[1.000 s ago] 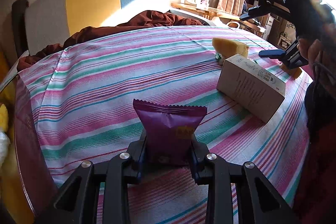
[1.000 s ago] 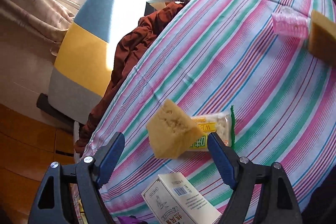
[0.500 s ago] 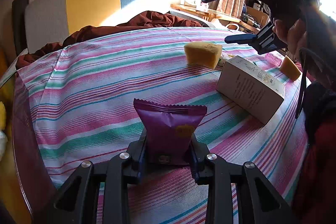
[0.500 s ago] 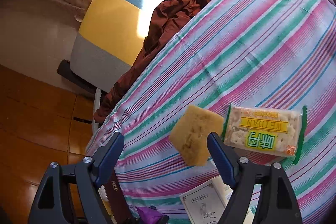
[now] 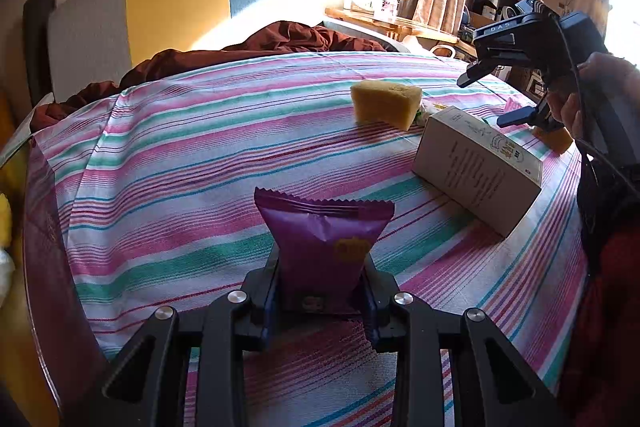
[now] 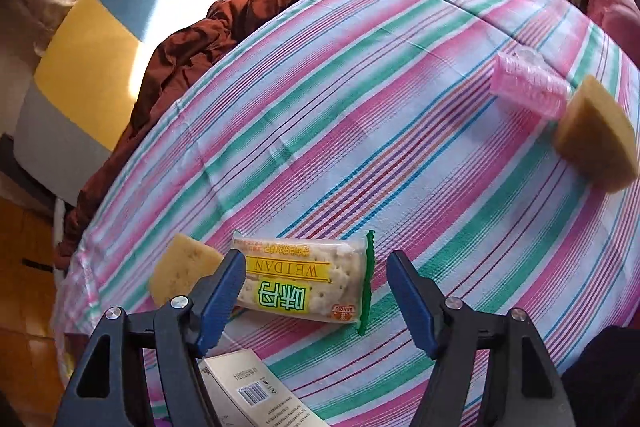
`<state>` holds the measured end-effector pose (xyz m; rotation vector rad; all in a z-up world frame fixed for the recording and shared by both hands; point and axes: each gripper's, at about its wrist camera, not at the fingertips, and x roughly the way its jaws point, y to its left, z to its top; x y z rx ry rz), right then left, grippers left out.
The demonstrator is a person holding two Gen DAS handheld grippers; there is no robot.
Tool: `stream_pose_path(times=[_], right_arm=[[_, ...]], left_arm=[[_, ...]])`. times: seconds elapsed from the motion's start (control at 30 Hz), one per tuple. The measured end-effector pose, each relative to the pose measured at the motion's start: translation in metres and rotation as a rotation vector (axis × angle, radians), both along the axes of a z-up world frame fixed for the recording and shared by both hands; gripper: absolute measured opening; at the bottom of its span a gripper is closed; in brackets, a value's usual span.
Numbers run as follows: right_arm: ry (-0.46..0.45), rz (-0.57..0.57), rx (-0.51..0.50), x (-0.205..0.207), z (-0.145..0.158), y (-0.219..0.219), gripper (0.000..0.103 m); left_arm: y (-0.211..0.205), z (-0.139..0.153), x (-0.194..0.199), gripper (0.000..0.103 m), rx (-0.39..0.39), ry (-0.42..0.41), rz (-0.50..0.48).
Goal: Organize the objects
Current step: 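Grasp the WEIDAN cracker packet with right while left holds the purple packet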
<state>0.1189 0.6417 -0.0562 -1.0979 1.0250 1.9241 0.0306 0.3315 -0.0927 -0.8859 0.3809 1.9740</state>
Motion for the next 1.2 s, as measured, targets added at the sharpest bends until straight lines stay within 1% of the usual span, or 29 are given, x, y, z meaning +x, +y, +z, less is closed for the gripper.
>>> stream_pose_path(times=[0.03, 0.1, 0.2, 0.27, 0.33, 0.4, 0.43, 0.47, 0.53, 0.57, 0.6, 0.63, 0.67, 0.73, 0.8, 0.9, 1.0, 1.2], right_arm=[[-0.036, 0.053, 0.037, -0.007, 0.002, -0.005, 0.075], [-0.098, 0.179, 0.069, -0.023, 0.003, -0.014, 0.078], [-0.255, 0.379, 0.152, -0.046, 0.002, -0.027, 0.082], [-0.329, 0.498, 0.183, -0.048, -0.001, -0.036, 0.083], [-0.366, 0.576, 0.183, -0.052, -0.009, -0.038, 0.084], [-0.396, 0.613, 0.192, -0.057, -0.019, -0.038, 0.084], [-0.391, 0.616, 0.197, -0.06, -0.022, -0.037, 0.084], [-0.367, 0.613, 0.195, -0.062, -0.022, -0.034, 0.084], [-0.35, 0.58, 0.196, -0.062, -0.026, -0.026, 0.083], [-0.327, 0.556, 0.168, -0.059, -0.029, -0.02, 0.081], [-0.297, 0.531, 0.12, -0.059, -0.034, -0.015, 0.069], [-0.267, 0.505, 0.094, -0.057, -0.035, -0.01, 0.063], [-0.275, 0.475, 0.111, -0.052, -0.033, -0.005, 0.05], [-0.258, 0.414, 0.079, -0.042, -0.032, 0.005, 0.049], [-0.262, 0.389, 0.064, -0.037, -0.032, 0.007, 0.049], [-0.288, 0.372, 0.082, -0.036, -0.033, 0.001, 0.049], [-0.295, 0.366, 0.098, -0.036, -0.034, 0.0, 0.05], [-0.28, 0.373, 0.112, -0.033, -0.035, 0.003, 0.05]], left_arm=[[0.0, 0.0, 0.0, 0.034, 0.001, -0.003, 0.0], [0.0, 0.0, -0.001, 0.034, 0.005, -0.009, -0.001], [-0.001, 0.0, -0.002, 0.034, 0.012, -0.018, -0.002], [-0.001, -0.001, -0.002, 0.034, 0.013, -0.021, -0.002], [-0.001, -0.001, -0.002, 0.034, 0.012, -0.019, -0.002], [0.0, -0.001, -0.002, 0.034, 0.01, -0.017, -0.002], [0.0, -0.001, -0.002, 0.034, 0.01, -0.017, -0.002], [0.0, -0.001, -0.002, 0.034, 0.009, -0.018, -0.002], [0.0, -0.001, -0.002, 0.034, 0.01, -0.018, -0.002], [0.0, -0.001, -0.001, 0.034, 0.009, -0.018, -0.001], [0.001, -0.001, -0.001, 0.035, 0.009, -0.018, -0.001], [0.0, -0.001, -0.001, 0.035, 0.009, -0.017, -0.001], [0.0, -0.001, -0.001, 0.035, 0.008, -0.016, -0.001], [-0.001, -0.001, -0.001, 0.035, 0.009, -0.015, -0.001], [-0.001, -0.001, -0.001, 0.035, 0.008, -0.014, -0.001], [-0.001, -0.001, -0.001, 0.035, 0.007, -0.012, 0.0], [-0.001, -0.002, -0.001, 0.034, 0.005, -0.008, -0.001], [0.001, -0.001, -0.001, 0.033, -0.002, -0.01, -0.001]])
